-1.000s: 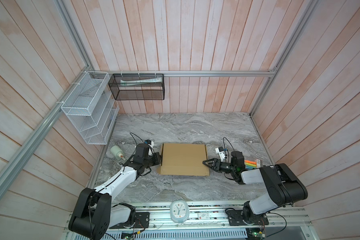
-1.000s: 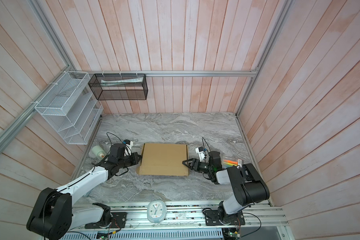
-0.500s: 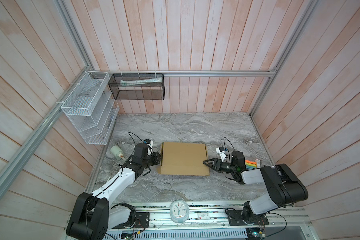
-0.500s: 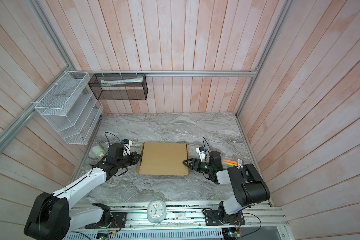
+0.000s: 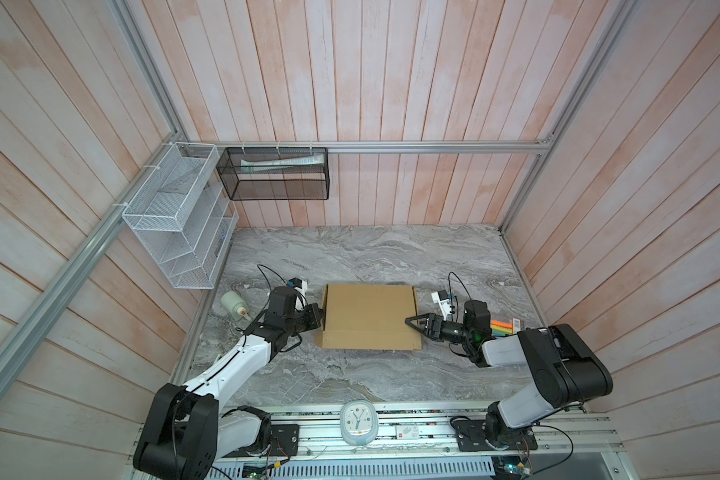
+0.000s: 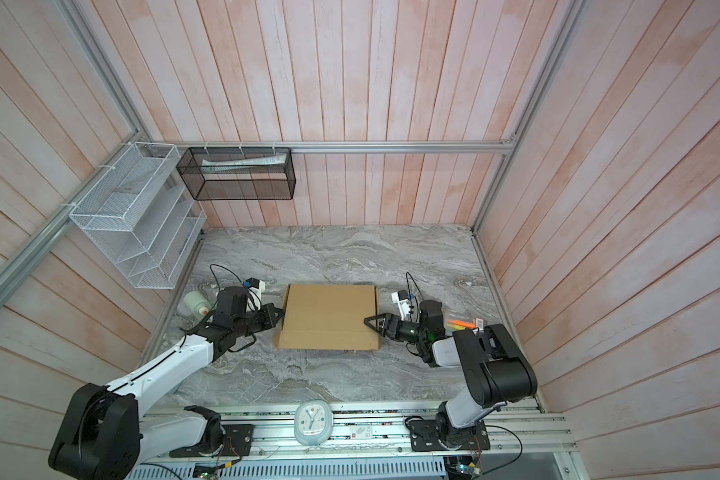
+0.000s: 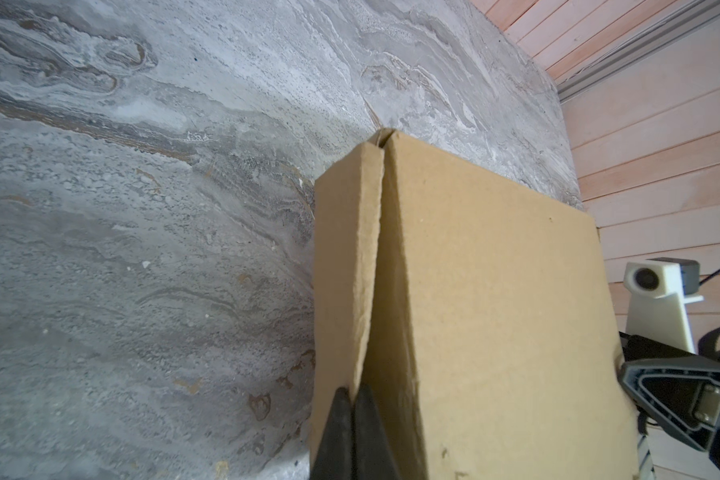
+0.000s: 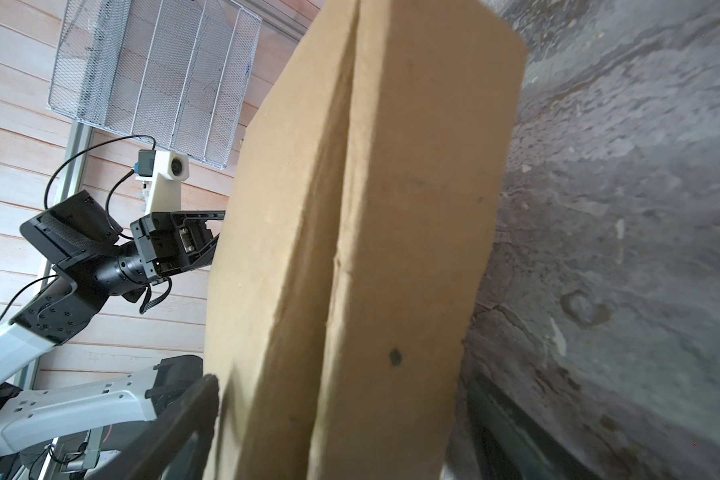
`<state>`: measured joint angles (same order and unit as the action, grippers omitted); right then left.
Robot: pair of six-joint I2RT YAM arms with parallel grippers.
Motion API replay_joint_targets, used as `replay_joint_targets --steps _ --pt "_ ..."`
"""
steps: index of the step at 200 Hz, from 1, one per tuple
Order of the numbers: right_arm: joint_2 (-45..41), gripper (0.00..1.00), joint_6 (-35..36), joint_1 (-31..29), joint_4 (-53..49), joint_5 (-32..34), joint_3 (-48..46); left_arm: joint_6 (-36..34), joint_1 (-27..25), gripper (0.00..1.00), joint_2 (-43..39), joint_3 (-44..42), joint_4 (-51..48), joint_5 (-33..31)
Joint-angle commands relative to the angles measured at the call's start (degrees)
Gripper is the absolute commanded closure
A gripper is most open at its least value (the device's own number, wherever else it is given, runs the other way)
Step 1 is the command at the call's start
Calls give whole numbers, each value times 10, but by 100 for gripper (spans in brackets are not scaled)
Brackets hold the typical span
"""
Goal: Fold the paper box
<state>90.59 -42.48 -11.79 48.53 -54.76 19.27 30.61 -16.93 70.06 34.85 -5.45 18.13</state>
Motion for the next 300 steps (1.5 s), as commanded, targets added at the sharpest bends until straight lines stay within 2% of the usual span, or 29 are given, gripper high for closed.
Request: replay_joint_targets --steps 1,67,124,167,235,300 --pt "5 7 -4 3 17 -14 14 12 2 100 3 -9 32 16" --pt "-15 16 -12 -2 8 -13 19 7 -30 100 41 2 44 -9" --pt "-15 25 -15 -6 6 -8 22 8 -36 100 57 13 51 -17" --pt "-14 35 -15 -6 5 -6 21 12 -36 91 54 13 52 -26" --pt "-15 41 -20 -6 6 8 18 13 -35 74 36 23 38 -35" --pt "-14 48 -32 -7 20 21 8 10 -28 63 11 29 20 -35"
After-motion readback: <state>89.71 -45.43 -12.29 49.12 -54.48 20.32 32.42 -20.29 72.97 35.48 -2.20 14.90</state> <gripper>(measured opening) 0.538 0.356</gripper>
